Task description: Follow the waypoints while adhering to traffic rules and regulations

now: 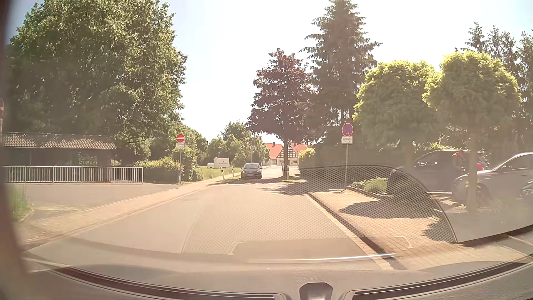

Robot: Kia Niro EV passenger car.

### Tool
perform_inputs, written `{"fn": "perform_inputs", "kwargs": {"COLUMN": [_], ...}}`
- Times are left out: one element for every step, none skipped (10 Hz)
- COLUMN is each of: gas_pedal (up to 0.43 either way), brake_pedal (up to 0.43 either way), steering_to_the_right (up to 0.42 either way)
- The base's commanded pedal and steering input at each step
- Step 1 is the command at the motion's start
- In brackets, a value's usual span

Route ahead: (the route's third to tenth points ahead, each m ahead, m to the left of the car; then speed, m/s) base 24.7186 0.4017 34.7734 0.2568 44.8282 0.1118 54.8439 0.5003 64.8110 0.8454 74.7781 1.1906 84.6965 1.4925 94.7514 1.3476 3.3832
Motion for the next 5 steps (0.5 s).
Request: {"fn": "perform_inputs", "kwargs": {"gas_pedal": [0.11,0.11,0.11,0.11,0.11], "brake_pedal": [0.012,0.006,0.006,0.006,0.006], "steering_to_the_right": [-0.046,-0.046,-0.044,-0.041,-0.038]}}
